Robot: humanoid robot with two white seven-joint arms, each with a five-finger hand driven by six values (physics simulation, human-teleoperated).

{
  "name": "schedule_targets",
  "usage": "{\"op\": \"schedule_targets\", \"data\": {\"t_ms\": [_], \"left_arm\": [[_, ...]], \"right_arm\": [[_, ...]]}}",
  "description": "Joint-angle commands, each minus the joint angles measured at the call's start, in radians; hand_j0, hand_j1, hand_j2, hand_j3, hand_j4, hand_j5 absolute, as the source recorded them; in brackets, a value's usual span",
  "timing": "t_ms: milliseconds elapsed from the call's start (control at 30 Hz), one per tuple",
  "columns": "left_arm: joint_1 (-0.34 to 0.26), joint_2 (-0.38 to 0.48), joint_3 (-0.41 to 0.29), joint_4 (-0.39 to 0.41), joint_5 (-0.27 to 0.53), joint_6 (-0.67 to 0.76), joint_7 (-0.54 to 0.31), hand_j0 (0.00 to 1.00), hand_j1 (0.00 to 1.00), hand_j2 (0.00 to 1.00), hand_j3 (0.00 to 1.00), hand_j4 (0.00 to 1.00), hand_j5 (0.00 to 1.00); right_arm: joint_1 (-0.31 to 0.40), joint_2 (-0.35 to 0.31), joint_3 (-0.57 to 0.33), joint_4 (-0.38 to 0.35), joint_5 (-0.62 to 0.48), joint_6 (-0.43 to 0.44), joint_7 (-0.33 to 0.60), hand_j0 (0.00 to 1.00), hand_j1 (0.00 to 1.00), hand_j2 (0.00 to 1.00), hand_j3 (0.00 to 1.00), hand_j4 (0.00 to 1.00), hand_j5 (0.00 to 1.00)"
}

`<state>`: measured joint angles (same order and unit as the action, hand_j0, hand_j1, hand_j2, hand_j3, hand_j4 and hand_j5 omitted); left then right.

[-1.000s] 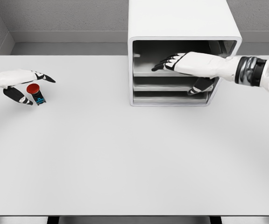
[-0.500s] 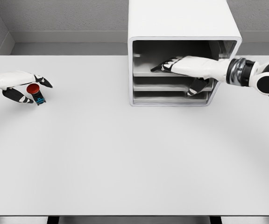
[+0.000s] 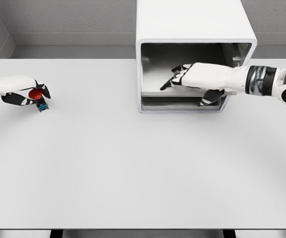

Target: Slide open multi-storey tabletop storage cabinets and put open load switch and slide close multi-storey tabletop storage cabinets

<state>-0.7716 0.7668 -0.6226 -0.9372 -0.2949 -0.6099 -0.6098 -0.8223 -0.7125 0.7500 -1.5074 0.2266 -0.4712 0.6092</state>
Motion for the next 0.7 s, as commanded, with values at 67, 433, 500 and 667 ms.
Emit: {"op": "schedule_targets", "data": {"t_ms": [67,433,500,667], "left_arm": [[0.000,-0.003,-0.003,0.000,0.000,-0.001,-0.001,0.44,0.44,0.44,0.44,0.44,0.44],[0.003,0.077,-0.005,-0.216,0.033,-0.001,-0.001,0.38,0.38,0.38,0.38,0.38,0.38],[0.006,0.098,-0.006,-0.276,0.062,-0.001,-0.001,0.38,0.38,0.38,0.38,0.38,0.38],[0.009,0.157,-0.006,-0.471,0.115,-0.001,-0.001,0.38,0.38,0.38,0.38,0.38,0.38]], "right_arm": [[0.000,0.004,0.019,-0.024,-0.013,-0.072,0.002,1.00,1.00,1.00,1.00,1.00,1.00],[0.038,-0.041,0.003,-0.062,-0.015,-0.140,0.002,1.00,1.00,1.00,1.00,1.00,1.00],[0.057,-0.044,-0.014,-0.062,-0.016,-0.140,0.002,1.00,1.00,1.00,1.00,1.00,1.00],[0.080,-0.082,-0.047,-0.080,-0.020,-0.140,0.002,1.00,1.00,1.00,1.00,1.00,1.00]]}}
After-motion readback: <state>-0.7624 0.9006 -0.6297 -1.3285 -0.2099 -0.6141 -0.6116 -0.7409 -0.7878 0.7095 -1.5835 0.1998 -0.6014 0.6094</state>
